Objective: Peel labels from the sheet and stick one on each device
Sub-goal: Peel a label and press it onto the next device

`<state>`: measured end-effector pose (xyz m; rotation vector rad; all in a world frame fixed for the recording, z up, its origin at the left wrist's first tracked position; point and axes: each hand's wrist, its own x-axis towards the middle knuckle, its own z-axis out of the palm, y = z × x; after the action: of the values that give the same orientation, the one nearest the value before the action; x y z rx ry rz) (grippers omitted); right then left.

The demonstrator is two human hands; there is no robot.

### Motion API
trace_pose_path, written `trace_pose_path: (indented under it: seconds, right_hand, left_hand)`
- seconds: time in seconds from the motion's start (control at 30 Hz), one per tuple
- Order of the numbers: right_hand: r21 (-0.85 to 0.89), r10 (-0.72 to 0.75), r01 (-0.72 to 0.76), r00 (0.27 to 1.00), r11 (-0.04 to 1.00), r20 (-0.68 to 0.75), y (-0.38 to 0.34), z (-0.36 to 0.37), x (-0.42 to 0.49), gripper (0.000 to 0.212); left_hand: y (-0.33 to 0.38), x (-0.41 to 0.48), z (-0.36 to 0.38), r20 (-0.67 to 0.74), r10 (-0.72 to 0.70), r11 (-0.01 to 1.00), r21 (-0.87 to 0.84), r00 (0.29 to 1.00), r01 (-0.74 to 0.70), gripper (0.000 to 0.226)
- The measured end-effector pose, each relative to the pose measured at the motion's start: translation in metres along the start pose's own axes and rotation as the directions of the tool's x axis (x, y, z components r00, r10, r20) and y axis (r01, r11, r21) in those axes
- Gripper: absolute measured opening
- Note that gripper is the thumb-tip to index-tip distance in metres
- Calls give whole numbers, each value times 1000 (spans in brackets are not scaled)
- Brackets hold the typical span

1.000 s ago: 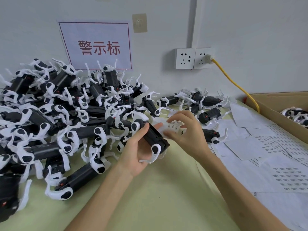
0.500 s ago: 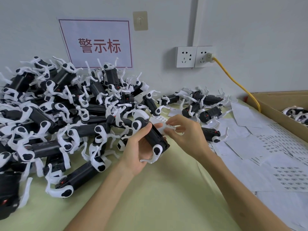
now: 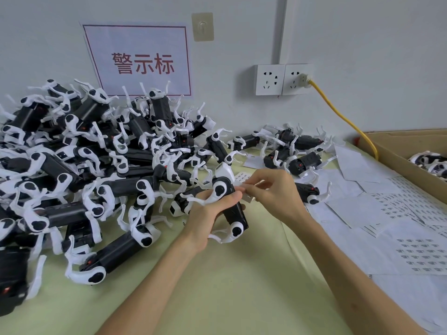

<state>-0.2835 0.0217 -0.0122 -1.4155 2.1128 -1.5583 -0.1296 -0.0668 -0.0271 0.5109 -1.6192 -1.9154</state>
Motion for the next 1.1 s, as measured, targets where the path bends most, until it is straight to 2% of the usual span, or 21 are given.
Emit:
trace_pose_path:
  seconds: [0.1,0.17,0.2,0.33,0.53,0.67,0.77,0.9,1.1]
  right_hand:
    - [79,32,-36,998,996,45,-4,-4,-1,14]
    - [123,55,-62,997,990,60,-6,-8,-1,16]
    - [133,64,-73,996,988,67,-6,-9,-1,17]
    - [177,99,-114,991,978,92,-5,-15,1,15]
    - [226,139,-163,984,960,115,-3,-19,2,17]
    - [228,175,-199,977,953,119,-1,-20,4,16]
    - [213,201,-223,972,951,123,0,-21,5,17]
    - [194,167,-193,975,962,146,0,-23,5,19]
    - [194,147,-154,988,969,54,4,-18,5,15]
  left_hand:
    - [1,-3,0,21,37,990,137,999,-39,39]
    - [3,-7,1,80,91,967,231,993,-107,24]
    - [1,-8,2,113,108,957,257,988,-134,27]
    - [-3,-11,6,160,109,953,265,981,-149,37]
    - [-3,-13,6,123,197,892,390,973,-230,22]
    - [-5,-12,5,141,156,903,381,978,-199,19]
    - [-7,-12,5,165,177,889,397,970,-230,21]
    - [-6,-11,5,152,175,899,379,973,-221,21]
    - [-6,-10,5,156,171,907,361,973,-217,24]
